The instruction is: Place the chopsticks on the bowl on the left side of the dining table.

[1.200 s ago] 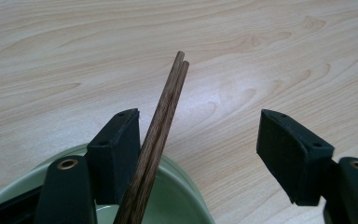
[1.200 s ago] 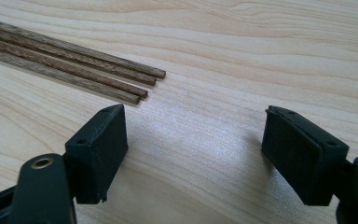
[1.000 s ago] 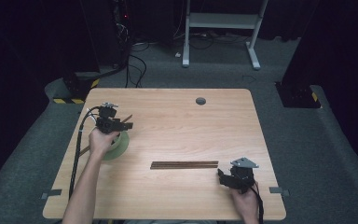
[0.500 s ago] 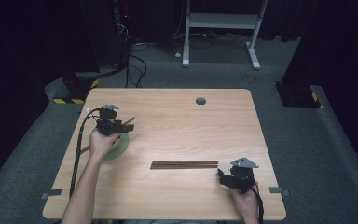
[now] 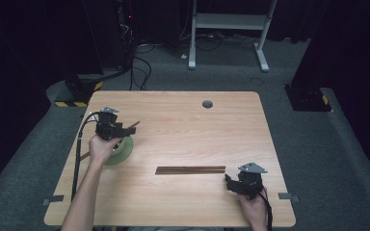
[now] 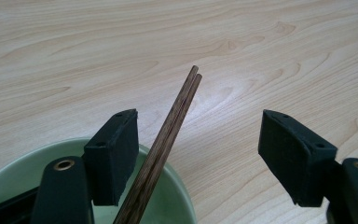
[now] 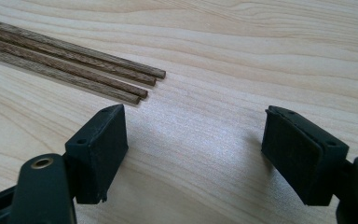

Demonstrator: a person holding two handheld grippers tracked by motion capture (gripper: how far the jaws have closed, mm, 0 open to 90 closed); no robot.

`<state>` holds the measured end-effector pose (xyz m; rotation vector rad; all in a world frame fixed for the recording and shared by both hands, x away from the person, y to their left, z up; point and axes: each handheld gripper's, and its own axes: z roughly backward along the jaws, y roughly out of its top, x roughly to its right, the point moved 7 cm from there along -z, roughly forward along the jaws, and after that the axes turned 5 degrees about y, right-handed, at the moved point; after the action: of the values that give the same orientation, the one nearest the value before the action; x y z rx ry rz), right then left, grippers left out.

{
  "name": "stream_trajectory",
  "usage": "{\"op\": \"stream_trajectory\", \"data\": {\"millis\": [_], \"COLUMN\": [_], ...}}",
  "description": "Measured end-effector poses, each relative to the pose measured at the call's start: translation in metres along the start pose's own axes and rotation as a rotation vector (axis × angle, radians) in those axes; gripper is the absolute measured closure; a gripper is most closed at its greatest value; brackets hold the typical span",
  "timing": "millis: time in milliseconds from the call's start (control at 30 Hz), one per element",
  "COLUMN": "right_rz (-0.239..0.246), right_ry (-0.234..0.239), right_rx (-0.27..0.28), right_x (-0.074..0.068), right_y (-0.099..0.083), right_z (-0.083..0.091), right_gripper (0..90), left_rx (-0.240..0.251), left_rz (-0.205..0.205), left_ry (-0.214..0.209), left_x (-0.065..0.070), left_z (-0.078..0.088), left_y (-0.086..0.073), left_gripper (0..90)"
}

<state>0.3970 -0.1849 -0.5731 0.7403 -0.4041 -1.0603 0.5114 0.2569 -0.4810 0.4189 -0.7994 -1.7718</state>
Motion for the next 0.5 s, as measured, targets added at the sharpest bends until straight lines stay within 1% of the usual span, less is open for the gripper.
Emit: {"op": "stream_trajectory", "data": {"millis": [67, 200, 267, 367, 400, 500], "right_rz": [0.0, 0.0, 0.0, 0.0, 0.0, 0.0], "right_ry": [0.0, 0.0, 0.0, 0.0, 0.0, 0.0], "right_rx": [0.0, 0.0, 0.0, 0.0, 0.0, 0.0], "right_x": [0.0, 0.0, 0.0, 0.0, 0.0, 0.0], "right_y": [0.0, 0.0, 0.0, 0.0, 0.0, 0.0], "right_z": [0.0, 0.0, 0.0, 0.0, 0.0, 0.0], "right_gripper": [22.1, 22.1, 22.1, 22.1, 22.1, 22.1], "left_rx": [0.001, 0.032, 0.032, 0.028, 0.028, 0.038], "left_rz": [-0.005, 0.012, 0.022, 0.026, 0.036, 0.045], "left_ry": [0.01, 0.012, 0.02, 0.033, 0.031, 0.035], "left_x": [-0.001, -0.001, -0.002, -0.004, -0.004, -0.004], "left_z": [0.005, 0.016, 0.021, 0.028, 0.03, 0.037], "left_y": [-0.001, -0.003, -0.006, -0.01, -0.012, -0.017], "left_gripper": [28.2, 28.7, 28.7, 29.0, 29.3, 29.5]}}
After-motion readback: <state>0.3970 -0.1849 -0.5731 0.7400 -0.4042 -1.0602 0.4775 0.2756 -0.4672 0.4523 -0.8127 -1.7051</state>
